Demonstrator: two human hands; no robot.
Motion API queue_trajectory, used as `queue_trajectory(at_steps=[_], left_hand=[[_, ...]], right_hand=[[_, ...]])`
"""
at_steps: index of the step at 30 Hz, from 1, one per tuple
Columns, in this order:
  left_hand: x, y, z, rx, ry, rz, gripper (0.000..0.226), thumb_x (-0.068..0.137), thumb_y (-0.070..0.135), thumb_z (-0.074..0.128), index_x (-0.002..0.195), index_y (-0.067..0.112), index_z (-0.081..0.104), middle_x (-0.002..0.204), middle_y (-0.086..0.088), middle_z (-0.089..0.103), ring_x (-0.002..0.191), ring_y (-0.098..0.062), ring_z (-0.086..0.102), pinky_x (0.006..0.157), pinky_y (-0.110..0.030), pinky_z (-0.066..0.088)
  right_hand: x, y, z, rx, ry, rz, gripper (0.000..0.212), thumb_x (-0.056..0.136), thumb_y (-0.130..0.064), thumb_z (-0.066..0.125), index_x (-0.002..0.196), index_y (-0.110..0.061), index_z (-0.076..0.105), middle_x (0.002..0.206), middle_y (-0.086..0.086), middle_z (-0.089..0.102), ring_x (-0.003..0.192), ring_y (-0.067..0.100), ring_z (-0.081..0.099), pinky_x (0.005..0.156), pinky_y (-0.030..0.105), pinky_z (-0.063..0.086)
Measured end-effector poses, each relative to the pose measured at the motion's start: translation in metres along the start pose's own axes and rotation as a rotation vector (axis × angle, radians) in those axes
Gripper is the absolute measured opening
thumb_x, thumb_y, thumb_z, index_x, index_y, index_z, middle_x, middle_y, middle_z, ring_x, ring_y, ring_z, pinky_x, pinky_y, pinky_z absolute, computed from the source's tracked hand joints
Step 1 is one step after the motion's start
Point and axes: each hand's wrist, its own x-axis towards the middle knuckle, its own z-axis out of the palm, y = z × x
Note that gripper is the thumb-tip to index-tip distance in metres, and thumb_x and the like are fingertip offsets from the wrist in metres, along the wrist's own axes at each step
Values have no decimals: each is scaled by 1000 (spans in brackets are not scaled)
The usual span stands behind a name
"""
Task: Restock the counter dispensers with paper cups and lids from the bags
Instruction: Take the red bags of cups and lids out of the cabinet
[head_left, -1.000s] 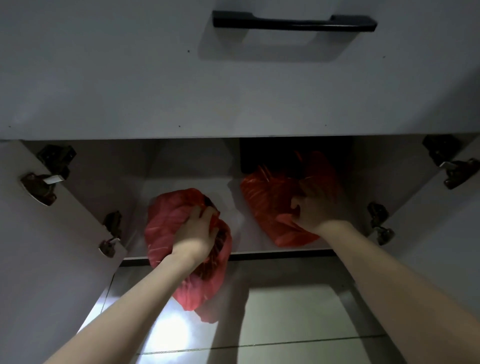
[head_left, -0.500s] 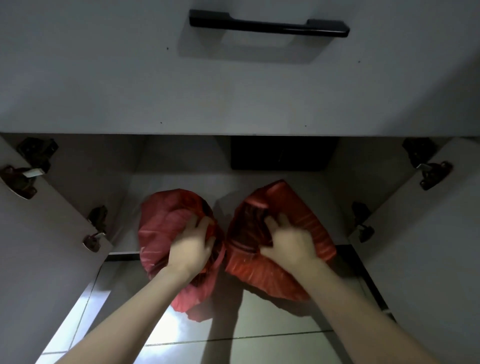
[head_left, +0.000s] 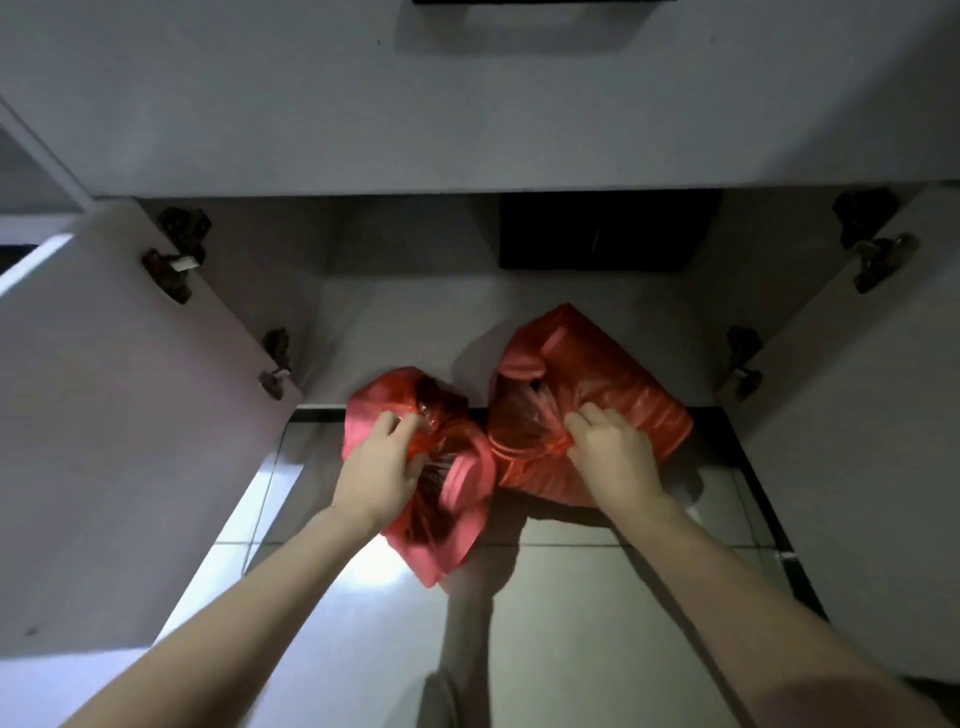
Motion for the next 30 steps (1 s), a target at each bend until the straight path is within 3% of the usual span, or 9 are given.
queue_trajectory(at_steps=[6, 10, 13, 16, 20, 23, 26, 30], left_hand=[[-66, 44, -99, -57, -37, -49, 30, 85, 8, 64, 113, 13, 57, 105, -10, 50, 89, -40, 57, 72, -44, 50], [-116, 89, -189, -76, -88, -10, 34, 82, 5, 64, 110, 22, 54, 108, -9, 55, 97, -37, 56, 76, -44, 51], [-149, 131, -262, -115, -88, -2, 40, 79, 4, 67, 109, 26, 53, 112, -6, 54, 98, -36, 57, 78, -46, 53], [-170, 186, -339, -120, -49, -33, 39, 75, -4, 72, 106, 17, 62, 110, -9, 56, 94, -35, 58, 78, -41, 49], [-179, 250, -435, -141, 42, 3, 34, 76, -2, 74, 102, 19, 65, 108, -3, 57, 97, -29, 57, 80, -40, 48], [-168, 287, -501, -149, 86, 152, 38, 74, -4, 76, 100, 21, 65, 104, 7, 54, 101, -21, 54, 88, -33, 43], [-155, 323, -566, -152, 107, 321, 35, 73, -7, 76, 97, 17, 66, 99, 21, 51, 97, -9, 49, 82, -19, 34], [-124, 363, -639, -182, 150, 423, 29, 80, 2, 73, 101, 21, 65, 110, 11, 60, 105, -8, 55, 89, -17, 38]], right_hand=[[-39, 6, -121, 231, -150, 106, 23, 73, -11, 71, 96, -9, 68, 101, 12, 60, 81, 37, 64, 67, 40, 50], [-92, -8, -220, 329, -275, 129, 19, 75, -17, 68, 94, -14, 68, 96, 6, 59, 86, 32, 63, 69, 39, 50], [-128, -17, -313, 415, -277, 141, 20, 75, -16, 67, 95, -13, 68, 99, 5, 60, 88, 30, 62, 71, 33, 46], [-153, -27, -413, 463, -226, 151, 23, 75, -14, 66, 98, -15, 67, 113, 3, 62, 93, 28, 61, 72, 31, 44], [-167, -26, -532, 440, -122, 106, 21, 72, -19, 66, 93, -17, 65, 107, 0, 61, 88, 27, 62, 67, 34, 46], [-161, -20, -614, 389, -12, 75, 21, 70, -18, 66, 90, -17, 66, 99, 0, 60, 82, 28, 63, 60, 34, 47], [-148, -13, -686, 320, 94, 21, 21, 67, -24, 64, 87, -18, 66, 91, -1, 59, 78, 28, 64, 57, 33, 48], [-122, -1, -768, 260, 155, 7, 27, 72, -28, 59, 97, -19, 67, 99, -2, 60, 90, 25, 62, 67, 36, 49]])
